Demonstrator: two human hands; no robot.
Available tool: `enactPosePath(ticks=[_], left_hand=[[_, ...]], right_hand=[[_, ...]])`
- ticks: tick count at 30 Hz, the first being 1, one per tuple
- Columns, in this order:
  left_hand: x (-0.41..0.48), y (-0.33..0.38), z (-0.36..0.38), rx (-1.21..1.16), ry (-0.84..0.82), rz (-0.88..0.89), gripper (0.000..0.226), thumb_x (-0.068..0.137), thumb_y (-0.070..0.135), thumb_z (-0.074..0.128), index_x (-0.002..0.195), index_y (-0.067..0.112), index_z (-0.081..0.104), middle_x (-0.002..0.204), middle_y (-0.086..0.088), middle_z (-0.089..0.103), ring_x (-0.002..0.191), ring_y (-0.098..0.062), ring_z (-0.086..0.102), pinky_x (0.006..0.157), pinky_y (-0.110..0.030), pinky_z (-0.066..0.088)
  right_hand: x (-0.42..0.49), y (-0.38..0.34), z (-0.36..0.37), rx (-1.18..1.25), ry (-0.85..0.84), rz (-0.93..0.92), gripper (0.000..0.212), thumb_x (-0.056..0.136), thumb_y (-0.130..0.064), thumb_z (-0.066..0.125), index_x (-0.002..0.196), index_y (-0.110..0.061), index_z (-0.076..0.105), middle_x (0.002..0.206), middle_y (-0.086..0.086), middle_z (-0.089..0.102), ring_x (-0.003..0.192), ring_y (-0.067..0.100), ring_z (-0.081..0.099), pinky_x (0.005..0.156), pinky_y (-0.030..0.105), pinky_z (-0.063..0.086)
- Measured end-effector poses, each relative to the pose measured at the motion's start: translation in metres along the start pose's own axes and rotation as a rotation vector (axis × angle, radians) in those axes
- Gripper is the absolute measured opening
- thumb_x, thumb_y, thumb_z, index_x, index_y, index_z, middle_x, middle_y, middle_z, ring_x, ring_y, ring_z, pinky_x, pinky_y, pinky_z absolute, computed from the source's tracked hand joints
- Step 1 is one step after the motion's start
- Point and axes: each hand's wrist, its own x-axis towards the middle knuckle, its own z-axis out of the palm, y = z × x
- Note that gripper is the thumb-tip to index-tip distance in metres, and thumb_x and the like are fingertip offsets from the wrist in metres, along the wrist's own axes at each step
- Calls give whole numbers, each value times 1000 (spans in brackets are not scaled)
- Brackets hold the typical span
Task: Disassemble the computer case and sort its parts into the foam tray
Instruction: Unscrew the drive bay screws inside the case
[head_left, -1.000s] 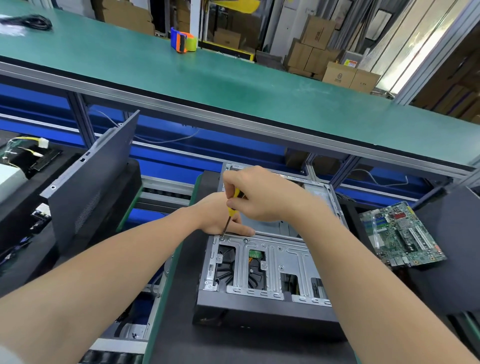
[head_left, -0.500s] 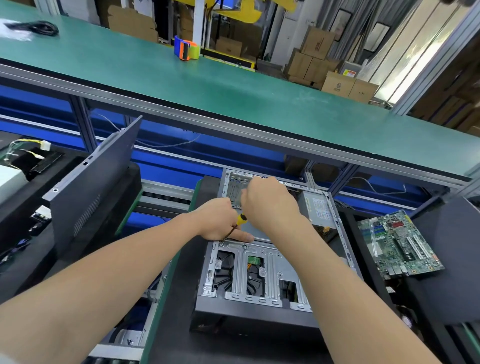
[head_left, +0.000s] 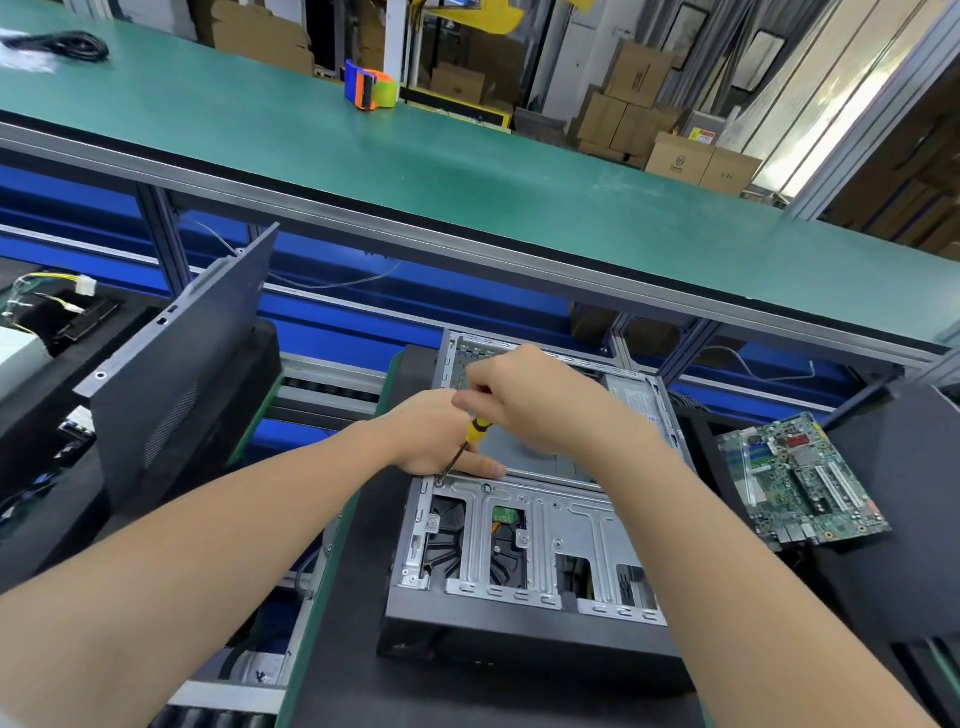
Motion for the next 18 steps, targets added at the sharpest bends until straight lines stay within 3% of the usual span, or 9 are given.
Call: enactPosePath(ticks=[4, 8, 12, 15, 18], left_hand=[[-4, 5, -5, -157, 14, -37, 66, 87, 80, 49, 51, 26, 48, 55, 13, 51, 60, -6, 47, 59, -32, 41], [-7, 8, -9, -246, 46, -21, 60, 89, 70, 61, 44, 36, 41, 61, 42, 49, 65, 12, 49, 55, -24, 29], [-6, 8, -8, -239, 51, -40, 64, 87, 73, 60, 42, 33, 40, 48, 17, 47, 55, -2, 46, 57, -29, 34], [-5, 8, -9, -229, 10, -58, 64, 85, 78, 56, 42, 33, 44, 48, 16, 46, 56, -6, 45, 60, -32, 40], [-6, 7, -8, -305, -15, -97, 55, 82, 79, 60, 50, 36, 49, 54, 19, 53, 61, -1, 49, 60, -25, 36]], right_hand=[[-3, 3, -4, 10, -15, -158, 25, 107, -37, 57, 91, -18, 53, 91, -1, 54, 87, 22, 51, 77, 39, 43], [-4, 4, -5, 44, -14, -217, 17, 104, -29, 64, 95, -16, 58, 97, -4, 48, 90, 18, 47, 79, 38, 41], [-3, 4, -3, 65, 5, -188, 15, 104, -30, 64, 95, -20, 57, 99, -6, 47, 91, 17, 46, 80, 36, 40], [-5, 5, 2, 164, 85, -129, 17, 101, -35, 69, 95, -22, 59, 96, -7, 56, 92, 17, 53, 81, 36, 45], [-6, 5, 6, 381, 189, 7, 26, 94, -42, 76, 95, -20, 63, 88, -3, 67, 84, 18, 63, 74, 38, 54]])
